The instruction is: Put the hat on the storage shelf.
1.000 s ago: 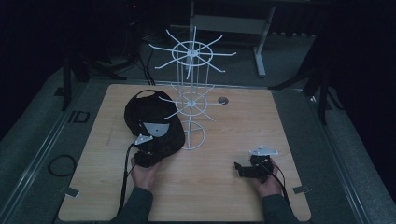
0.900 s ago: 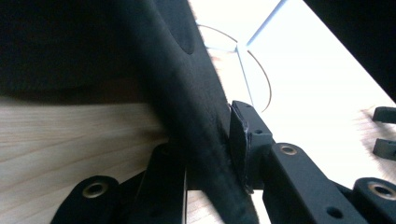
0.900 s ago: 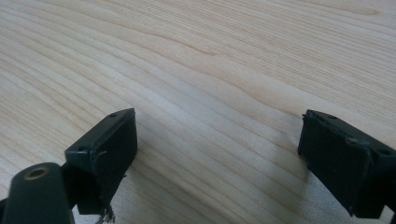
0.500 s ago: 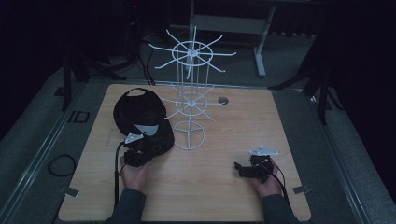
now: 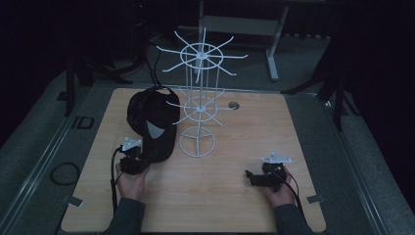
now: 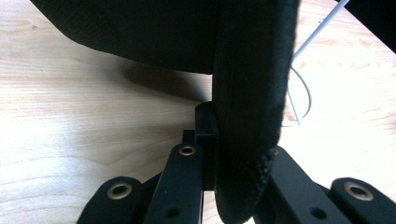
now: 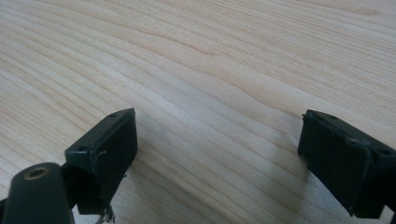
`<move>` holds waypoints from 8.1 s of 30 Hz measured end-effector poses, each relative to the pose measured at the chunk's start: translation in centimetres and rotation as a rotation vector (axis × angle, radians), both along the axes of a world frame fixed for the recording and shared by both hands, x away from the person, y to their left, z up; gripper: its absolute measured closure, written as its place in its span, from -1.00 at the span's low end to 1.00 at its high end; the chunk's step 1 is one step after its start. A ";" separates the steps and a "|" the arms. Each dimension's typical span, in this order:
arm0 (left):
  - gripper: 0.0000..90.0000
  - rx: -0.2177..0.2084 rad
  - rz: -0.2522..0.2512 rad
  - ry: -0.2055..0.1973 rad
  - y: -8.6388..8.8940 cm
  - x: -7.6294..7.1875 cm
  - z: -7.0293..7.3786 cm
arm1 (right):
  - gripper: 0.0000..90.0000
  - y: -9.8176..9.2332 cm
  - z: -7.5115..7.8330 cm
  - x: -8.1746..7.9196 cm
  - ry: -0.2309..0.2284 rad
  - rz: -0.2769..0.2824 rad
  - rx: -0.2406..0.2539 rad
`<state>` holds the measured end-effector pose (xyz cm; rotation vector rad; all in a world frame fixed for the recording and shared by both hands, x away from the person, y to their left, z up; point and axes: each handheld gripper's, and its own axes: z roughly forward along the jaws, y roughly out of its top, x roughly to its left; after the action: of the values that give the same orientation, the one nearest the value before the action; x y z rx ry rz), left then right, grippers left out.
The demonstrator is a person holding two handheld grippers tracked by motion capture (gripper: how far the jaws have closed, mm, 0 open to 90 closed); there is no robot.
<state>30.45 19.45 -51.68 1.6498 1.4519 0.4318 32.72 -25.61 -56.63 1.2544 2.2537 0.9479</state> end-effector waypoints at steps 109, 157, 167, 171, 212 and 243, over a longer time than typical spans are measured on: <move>0.93 0.071 0.025 -0.367 3.0 -3.5 7.1 | -0.74 0.0 0.0 0.0 -0.004 0.001 0.000; 0.93 0.112 0.019 -0.419 2.2 -3.4 9.4 | -0.74 0.0 0.0 0.0 -0.003 0.001 0.000; 0.93 0.121 0.012 -0.429 2.0 -3.1 10.0 | -0.74 0.0 0.0 0.0 -0.003 0.001 0.000; 0.93 0.117 0.013 -0.433 2.0 -3.1 10.1 | -0.74 0.0 0.0 0.0 -0.003 0.001 0.000; 0.92 0.203 0.005 -0.517 0.8 -4.0 10.1 | -0.74 0.0 0.0 0.0 -0.003 0.000 0.000; 0.92 0.281 -0.023 -0.538 -0.9 -3.7 8.3 | -0.74 0.0 0.0 0.0 -0.002 0.000 0.001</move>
<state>26.74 18.59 -43.42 1.5944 0.9998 1.0172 32.74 -25.60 -56.63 1.2533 2.2516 0.9501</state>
